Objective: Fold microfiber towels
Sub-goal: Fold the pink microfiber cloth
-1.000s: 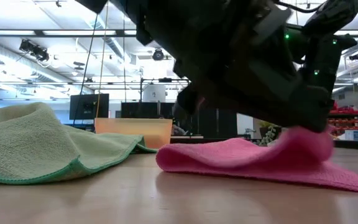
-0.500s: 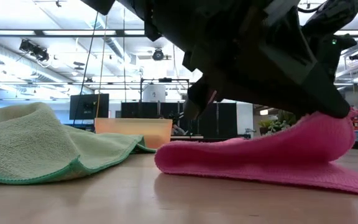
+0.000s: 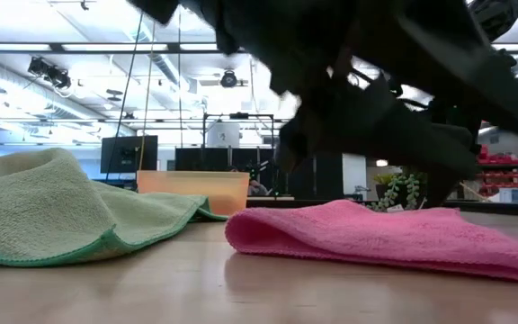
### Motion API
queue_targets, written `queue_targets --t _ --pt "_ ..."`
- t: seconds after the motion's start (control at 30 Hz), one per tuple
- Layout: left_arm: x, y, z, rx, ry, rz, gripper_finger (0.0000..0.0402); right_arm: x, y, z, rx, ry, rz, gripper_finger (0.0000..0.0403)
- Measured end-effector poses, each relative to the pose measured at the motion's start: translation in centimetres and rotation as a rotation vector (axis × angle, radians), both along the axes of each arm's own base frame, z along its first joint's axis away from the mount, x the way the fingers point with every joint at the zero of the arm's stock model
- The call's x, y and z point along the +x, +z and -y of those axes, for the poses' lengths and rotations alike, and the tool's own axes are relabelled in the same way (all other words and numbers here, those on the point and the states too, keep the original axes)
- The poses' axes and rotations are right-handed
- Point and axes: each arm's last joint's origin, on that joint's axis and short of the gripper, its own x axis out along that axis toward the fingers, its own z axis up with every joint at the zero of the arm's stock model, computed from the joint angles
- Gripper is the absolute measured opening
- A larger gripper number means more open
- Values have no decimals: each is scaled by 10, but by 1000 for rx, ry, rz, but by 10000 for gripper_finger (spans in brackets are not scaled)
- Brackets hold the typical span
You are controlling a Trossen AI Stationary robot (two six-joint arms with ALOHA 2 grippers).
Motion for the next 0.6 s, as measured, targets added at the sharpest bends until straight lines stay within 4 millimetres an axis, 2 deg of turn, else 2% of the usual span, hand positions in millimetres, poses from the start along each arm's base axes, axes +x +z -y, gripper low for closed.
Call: queue_targets --t 0.17,0.37,0.5,0.6 --pt "-4 24 -26 99 -7 -59 176 -2 1 -1 8 -24 -20 0" --pt "-13 28 -61 241 -24 -222 127 -7 27 -15 -53 -84 39 0" --pt "-16 30 -79 324 -70 -262 75 -9 39 -44 30 -137 206 0" --pt "-25 18 -97 302 -65 -252 30 -7 26 -75 79 -189 302 0"
